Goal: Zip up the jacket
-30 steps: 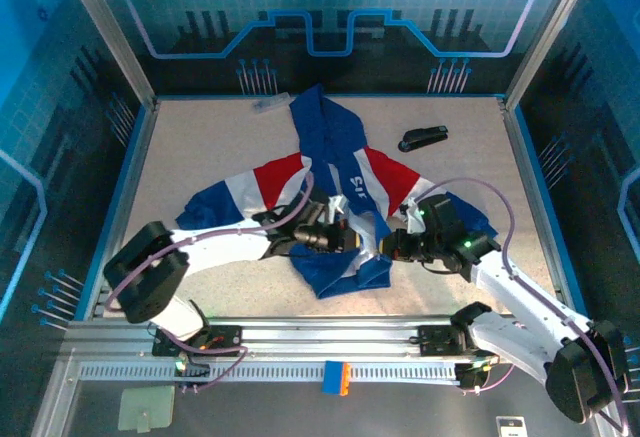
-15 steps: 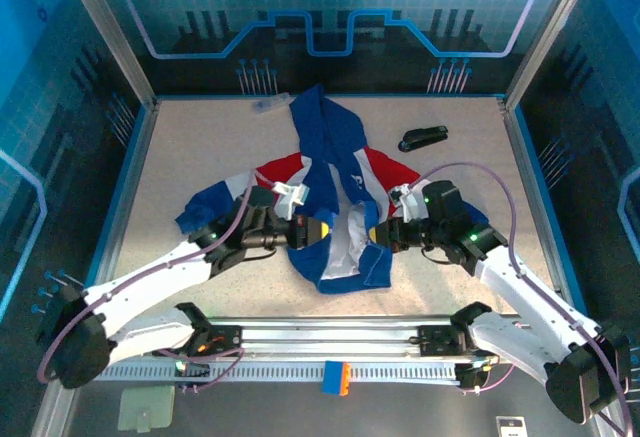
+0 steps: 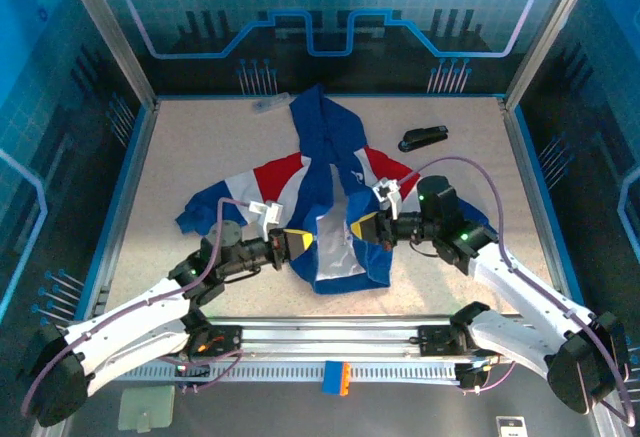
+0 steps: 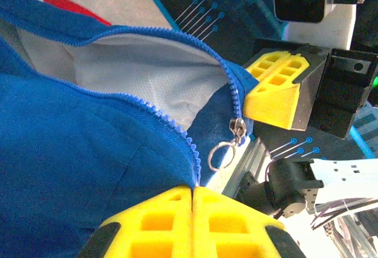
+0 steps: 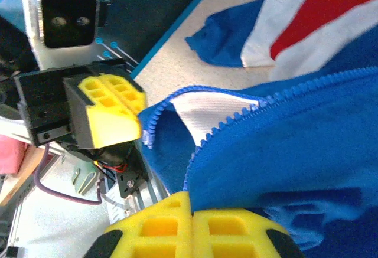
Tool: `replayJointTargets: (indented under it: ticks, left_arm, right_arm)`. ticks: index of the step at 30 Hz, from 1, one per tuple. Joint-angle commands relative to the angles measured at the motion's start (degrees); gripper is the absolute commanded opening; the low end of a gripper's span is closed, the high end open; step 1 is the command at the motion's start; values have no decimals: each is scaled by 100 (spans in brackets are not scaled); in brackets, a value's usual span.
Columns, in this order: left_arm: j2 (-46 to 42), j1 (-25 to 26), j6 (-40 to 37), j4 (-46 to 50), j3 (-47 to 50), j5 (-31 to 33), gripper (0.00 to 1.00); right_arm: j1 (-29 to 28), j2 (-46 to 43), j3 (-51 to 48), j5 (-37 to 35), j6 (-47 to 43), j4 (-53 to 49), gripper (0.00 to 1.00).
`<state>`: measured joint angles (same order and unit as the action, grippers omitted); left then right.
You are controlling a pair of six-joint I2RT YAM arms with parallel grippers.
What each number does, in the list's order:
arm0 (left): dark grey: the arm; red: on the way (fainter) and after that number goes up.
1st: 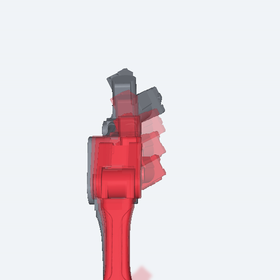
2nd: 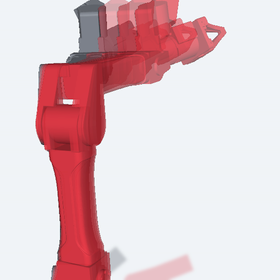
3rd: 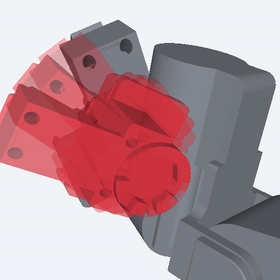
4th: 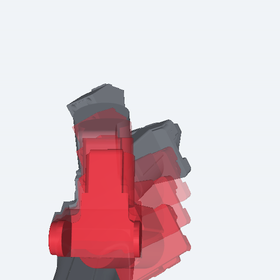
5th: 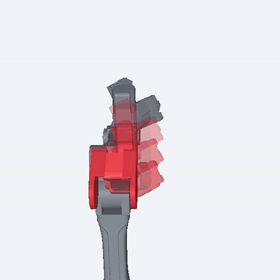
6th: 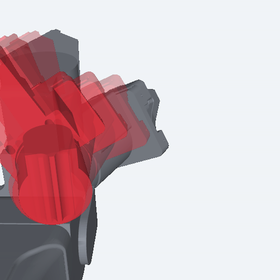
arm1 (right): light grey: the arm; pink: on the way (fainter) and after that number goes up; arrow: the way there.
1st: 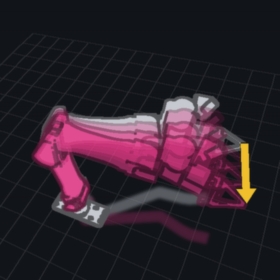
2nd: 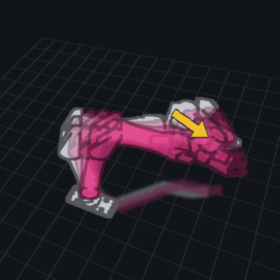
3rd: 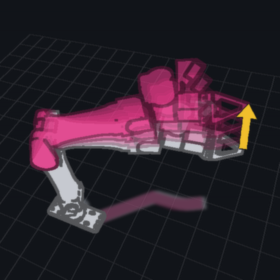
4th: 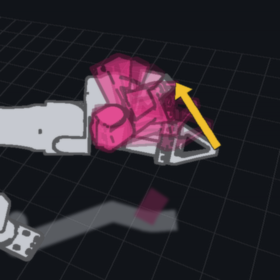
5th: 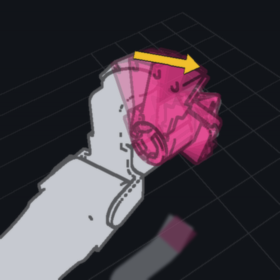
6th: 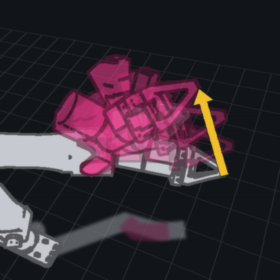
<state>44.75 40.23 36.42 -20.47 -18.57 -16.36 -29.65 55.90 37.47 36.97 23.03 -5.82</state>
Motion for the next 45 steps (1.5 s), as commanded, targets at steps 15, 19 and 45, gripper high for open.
replayJointTargets:
  ticks: [15, 19, 45]
  left_arm:
    - [490, 428, -1069, -984, -428, 435, 0]
    - [669, 581, -1058, -1016, -519, 467, 0]
    - [-223, 1347, -1715, 48, -636, 1846, 0]
  right_arm:
    - [-638, -419, -751, -419, -684, 1984, 2]
    - [-644, -328, -750, -384, -665, 2087, 2]
    - [-579, -338, -958, -122, -354, 2917, 6]
